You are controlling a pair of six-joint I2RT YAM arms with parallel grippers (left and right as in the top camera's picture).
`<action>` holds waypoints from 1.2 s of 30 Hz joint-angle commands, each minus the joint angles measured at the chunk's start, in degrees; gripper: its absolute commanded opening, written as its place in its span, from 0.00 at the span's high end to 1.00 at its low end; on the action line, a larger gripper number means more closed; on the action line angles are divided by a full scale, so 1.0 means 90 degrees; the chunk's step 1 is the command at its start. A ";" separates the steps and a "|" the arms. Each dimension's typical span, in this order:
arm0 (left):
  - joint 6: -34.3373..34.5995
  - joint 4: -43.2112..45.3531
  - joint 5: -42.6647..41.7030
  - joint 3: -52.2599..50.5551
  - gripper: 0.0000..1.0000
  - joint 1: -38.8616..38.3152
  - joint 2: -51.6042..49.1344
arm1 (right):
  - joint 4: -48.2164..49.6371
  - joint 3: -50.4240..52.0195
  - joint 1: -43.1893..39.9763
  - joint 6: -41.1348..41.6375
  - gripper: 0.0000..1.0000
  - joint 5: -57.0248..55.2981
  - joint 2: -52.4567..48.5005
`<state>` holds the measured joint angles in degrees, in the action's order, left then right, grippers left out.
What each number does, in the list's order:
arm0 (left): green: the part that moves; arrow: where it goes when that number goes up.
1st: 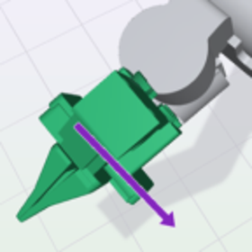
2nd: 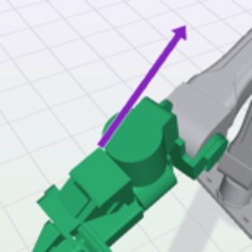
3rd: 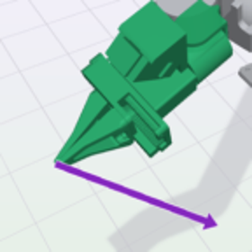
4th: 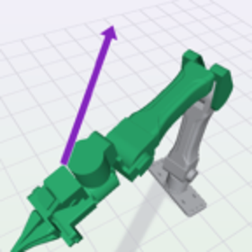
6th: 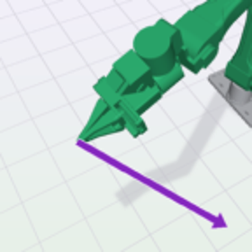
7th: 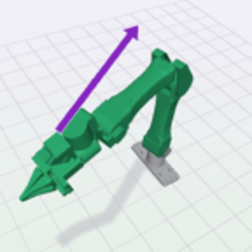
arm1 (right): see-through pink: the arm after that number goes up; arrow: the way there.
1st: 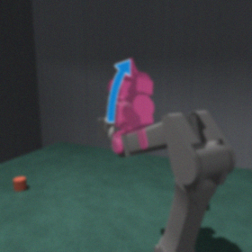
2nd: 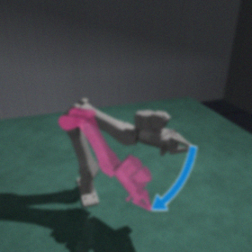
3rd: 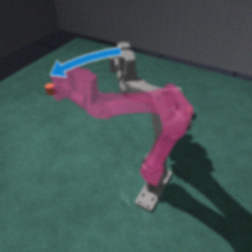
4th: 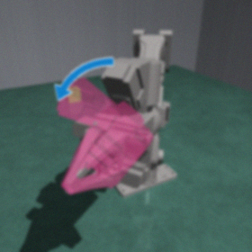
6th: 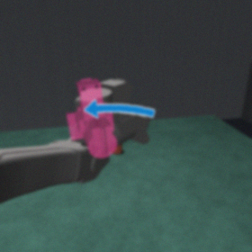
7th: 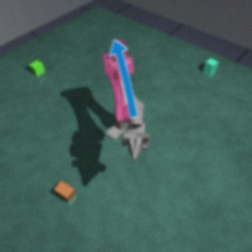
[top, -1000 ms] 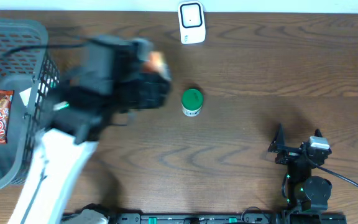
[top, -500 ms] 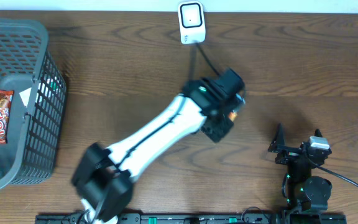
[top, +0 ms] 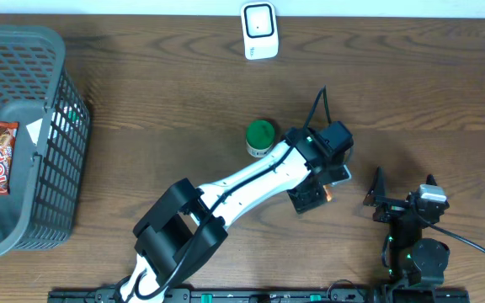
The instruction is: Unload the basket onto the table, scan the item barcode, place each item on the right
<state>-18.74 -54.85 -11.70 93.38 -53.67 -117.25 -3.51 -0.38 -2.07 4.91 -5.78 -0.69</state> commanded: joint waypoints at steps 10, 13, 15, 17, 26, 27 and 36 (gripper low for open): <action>0.0078 -0.0379 0.1734 0.0245 0.07 0.0444 0.0435 | -0.0022 0.0007 0.0036 -0.0080 0.01 0.0012 0.0034; 0.0090 -0.0469 0.1739 0.0454 0.06 0.0444 0.1086 | -0.0022 0.0007 0.0036 -0.0080 0.01 0.0012 0.0034; 0.0083 -0.0461 0.1739 0.0593 0.06 0.0444 0.1685 | -0.0022 0.0007 0.0036 -0.0080 0.01 0.0010 0.0034; 0.0036 -0.0447 0.1783 0.0775 0.06 0.0476 0.2324 | -0.0022 0.0007 0.0036 -0.0080 0.01 0.0012 0.0034; 0.0357 0.0148 0.2718 0.1032 0.06 0.2883 0.4886 | -0.0022 0.0007 0.0039 -0.0080 0.01 0.0010 0.0034; 0.0648 0.0214 0.2718 0.1032 0.06 0.3483 0.5073 | -0.0022 0.0007 0.0036 -0.0080 0.01 0.0012 0.0034; 0.3806 0.0095 0.1936 0.1008 0.05 0.8799 0.5277 | -0.0022 0.0007 0.0036 -0.0080 0.01 0.0012 0.0034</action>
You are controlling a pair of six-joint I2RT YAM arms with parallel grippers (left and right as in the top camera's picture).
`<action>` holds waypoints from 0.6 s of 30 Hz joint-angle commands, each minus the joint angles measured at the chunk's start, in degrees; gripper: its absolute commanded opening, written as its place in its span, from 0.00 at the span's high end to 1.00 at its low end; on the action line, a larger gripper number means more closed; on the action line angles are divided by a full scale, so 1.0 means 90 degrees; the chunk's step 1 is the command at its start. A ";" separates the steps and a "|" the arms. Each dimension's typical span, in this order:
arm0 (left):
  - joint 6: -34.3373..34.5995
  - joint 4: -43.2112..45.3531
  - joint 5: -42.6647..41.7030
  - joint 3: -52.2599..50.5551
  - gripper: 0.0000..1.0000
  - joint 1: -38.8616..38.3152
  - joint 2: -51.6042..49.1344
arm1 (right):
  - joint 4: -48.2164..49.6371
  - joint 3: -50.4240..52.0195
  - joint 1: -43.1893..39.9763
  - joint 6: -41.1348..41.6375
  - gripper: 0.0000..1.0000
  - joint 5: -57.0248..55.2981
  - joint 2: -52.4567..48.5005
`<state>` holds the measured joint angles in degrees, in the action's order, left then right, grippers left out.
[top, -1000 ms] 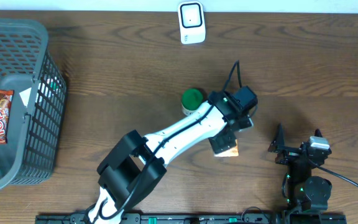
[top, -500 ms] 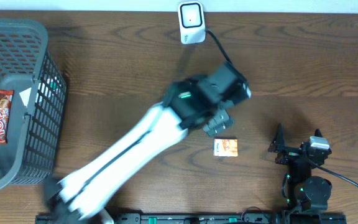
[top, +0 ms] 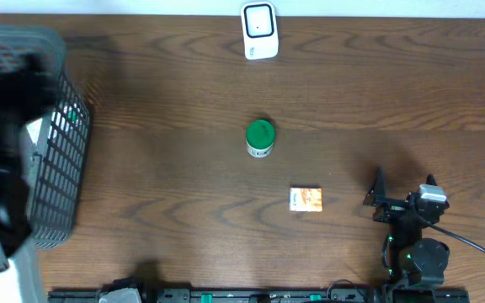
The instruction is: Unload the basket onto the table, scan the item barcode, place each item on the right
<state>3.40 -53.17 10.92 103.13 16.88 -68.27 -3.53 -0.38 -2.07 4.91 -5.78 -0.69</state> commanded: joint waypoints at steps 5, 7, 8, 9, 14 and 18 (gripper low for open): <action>0.2856 -0.0488 -0.1292 -0.0090 0.06 0.2212 -0.0952 | -0.0019 0.0007 0.0036 -0.0080 0.01 0.0012 0.0034; 0.3490 -0.0673 -0.1292 -0.0090 0.06 0.2380 -0.1416 | -0.0019 0.0007 0.0036 -0.0080 0.01 0.0012 0.0034; 0.3633 -0.0714 -0.1292 -0.0090 0.06 0.2392 -0.1605 | -0.0019 0.0007 0.0036 -0.0080 0.01 0.0012 0.0034; 0.3738 -0.0731 -0.1294 -0.0090 0.06 0.2390 -0.1843 | -0.0019 0.0007 0.0036 -0.0080 0.01 0.0010 0.0034; 0.3781 -0.0729 -0.1311 -0.0090 0.05 0.2271 -0.2956 | -0.0017 0.0007 0.0036 -0.0080 0.01 0.0010 0.0034; 0.3779 -0.0656 -0.1314 -0.0090 0.06 0.2188 -0.3689 | -0.0019 0.0007 0.0036 -0.0080 0.01 0.0010 0.0034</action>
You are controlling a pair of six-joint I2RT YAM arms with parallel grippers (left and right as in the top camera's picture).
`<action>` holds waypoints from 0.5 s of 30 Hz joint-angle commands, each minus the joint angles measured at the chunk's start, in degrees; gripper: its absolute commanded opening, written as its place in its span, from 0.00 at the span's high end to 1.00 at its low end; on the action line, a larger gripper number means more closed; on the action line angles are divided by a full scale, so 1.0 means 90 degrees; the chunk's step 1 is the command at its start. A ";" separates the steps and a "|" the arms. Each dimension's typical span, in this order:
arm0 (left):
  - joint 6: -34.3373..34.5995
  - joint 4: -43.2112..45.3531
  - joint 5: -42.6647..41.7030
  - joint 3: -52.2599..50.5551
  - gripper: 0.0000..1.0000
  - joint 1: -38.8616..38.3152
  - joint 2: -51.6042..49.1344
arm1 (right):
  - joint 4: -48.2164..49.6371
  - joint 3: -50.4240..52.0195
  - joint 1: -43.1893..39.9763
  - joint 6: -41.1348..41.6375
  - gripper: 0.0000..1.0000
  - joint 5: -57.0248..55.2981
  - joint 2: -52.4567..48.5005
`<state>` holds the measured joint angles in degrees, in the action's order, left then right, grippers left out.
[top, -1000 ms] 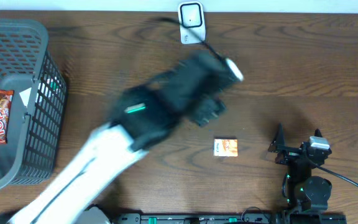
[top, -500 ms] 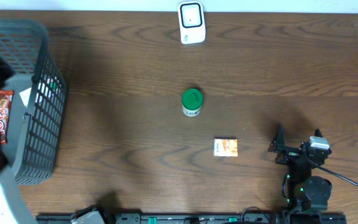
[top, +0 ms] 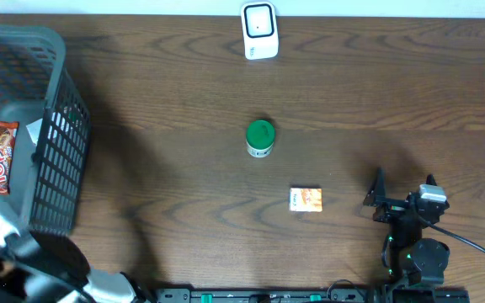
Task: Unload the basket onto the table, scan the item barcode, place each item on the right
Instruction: 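Reach the left gripper into the basket and grasp the white Panadol box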
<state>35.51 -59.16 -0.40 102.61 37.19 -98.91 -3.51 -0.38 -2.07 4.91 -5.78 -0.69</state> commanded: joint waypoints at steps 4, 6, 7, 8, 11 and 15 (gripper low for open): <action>0.0355 0.0134 -0.0146 -0.0032 0.06 -0.0070 -0.0920 | -0.0022 0.0007 0.0036 -0.0080 0.01 0.0012 0.0034; 0.0447 0.0153 -0.0231 -0.0032 0.06 -0.0070 -0.1171 | -0.0022 0.0007 0.0036 -0.0080 0.01 0.0010 0.0034; 0.0661 0.0134 -0.0228 -0.0032 0.06 -0.0070 -0.1285 | -0.0022 0.0007 0.0036 -0.0080 0.01 0.0010 0.0034; 0.0940 0.0095 -0.0226 -0.0032 0.06 -0.0070 -0.1387 | -0.0022 0.0007 0.0036 -0.0080 0.01 0.0010 0.0034; 0.2016 -0.0102 -0.0226 -0.0032 0.06 -0.0073 -0.1688 | -0.0022 0.0007 0.0036 -0.0080 0.01 0.0012 0.0034; 0.2829 -0.0109 -0.0223 -0.0032 0.06 -0.0160 -0.2069 | -0.0022 0.0007 0.0036 -0.0080 0.01 0.0010 0.0034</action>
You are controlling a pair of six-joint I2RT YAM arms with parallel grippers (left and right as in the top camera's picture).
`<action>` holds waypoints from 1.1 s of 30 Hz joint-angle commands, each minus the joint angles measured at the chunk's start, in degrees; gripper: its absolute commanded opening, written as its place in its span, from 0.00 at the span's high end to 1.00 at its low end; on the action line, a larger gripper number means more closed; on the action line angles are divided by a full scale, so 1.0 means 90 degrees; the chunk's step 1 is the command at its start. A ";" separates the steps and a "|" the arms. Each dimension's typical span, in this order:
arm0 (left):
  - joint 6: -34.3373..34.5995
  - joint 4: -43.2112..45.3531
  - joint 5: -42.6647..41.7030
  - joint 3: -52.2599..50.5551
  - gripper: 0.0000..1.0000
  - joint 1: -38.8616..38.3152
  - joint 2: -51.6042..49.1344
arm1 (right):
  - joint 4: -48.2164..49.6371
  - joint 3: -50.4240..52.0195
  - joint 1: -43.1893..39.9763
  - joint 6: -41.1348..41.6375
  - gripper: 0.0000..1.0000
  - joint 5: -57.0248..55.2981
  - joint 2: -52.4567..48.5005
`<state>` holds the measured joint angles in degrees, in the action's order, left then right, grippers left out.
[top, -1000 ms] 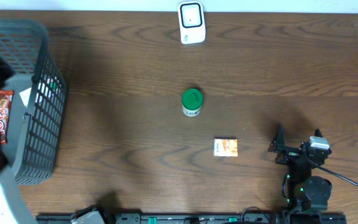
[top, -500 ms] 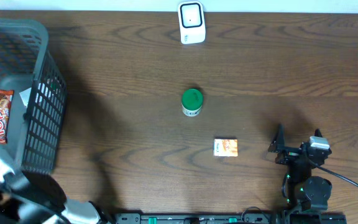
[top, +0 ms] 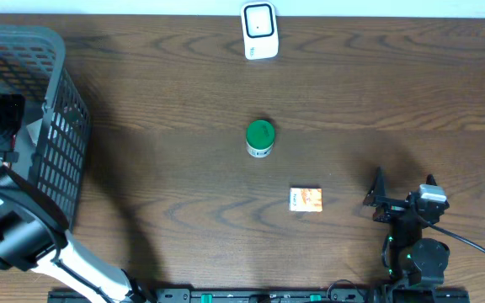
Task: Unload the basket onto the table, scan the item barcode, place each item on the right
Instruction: 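Reach the left gripper into the basket and grasp the white Panadol box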
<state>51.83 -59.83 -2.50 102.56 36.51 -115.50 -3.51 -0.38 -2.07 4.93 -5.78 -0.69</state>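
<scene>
The white barcode scanner stands at the table's far edge. Mid-table stands a green-lidded can, and a small orange box lies flat to its front right. My left arm reaches into the grey basket at the far left. Its black left gripper hangs inside the basket, and its jaws cannot be made out. Whatever lies under it is hidden. My right gripper rests open at the front right, a short way right of the box and holding nothing.
The basket's tall mesh wall faces the table's middle. A black cable runs from the right arm's base toward the front right corner. A dark rail lines the front edge.
My left arm was low at the basket's front left with a red snack bar showing inside. Now the gripper is inside the basket over that spot, and the bar is covered.
At first my left gripper was at the small orange box, right of the can. Then the box lay alone on the table and the arm was a blur over the basket. It then stood by the basket's front and now reaches into it. The right arm stayed still.
</scene>
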 commanded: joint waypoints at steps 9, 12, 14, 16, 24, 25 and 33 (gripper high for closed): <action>0.1739 0.0549 0.0015 -0.0027 0.06 -0.0512 -0.0886 | -0.0022 0.0007 0.0036 -0.0083 0.01 0.0010 0.0034; 0.1996 0.0767 0.0019 -0.0027 0.06 -0.0622 -0.1037 | -0.0022 0.0007 0.0036 -0.0083 0.01 0.0010 0.0034; 0.2118 0.0867 0.0029 -0.0027 0.06 -0.0673 -0.1112 | -0.0022 0.0007 0.0036 -0.0083 0.01 0.0012 0.0034; 0.2263 0.0901 0.0063 -0.0027 0.06 -0.0695 -0.1185 | -0.0022 0.0007 0.0036 -0.0083 0.01 0.0012 0.0034; 0.2395 0.1146 0.0058 -0.0027 0.06 -0.0697 -0.1569 | -0.0022 0.0007 0.0036 -0.0083 0.01 0.0010 0.0034; 0.2395 0.1195 0.0056 -0.0027 0.06 -0.0697 -0.1615 | -0.0022 0.0007 0.0036 -0.0083 0.01 0.0010 0.0034; 0.2193 0.1260 0.0058 -0.0027 0.31 -0.0695 -0.1719 | -0.0022 0.0007 0.0036 -0.0083 0.01 0.0012 0.0034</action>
<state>72.29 -48.40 -2.59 102.63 30.22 -127.66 -3.53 -0.38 -2.07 4.93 -5.78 -0.69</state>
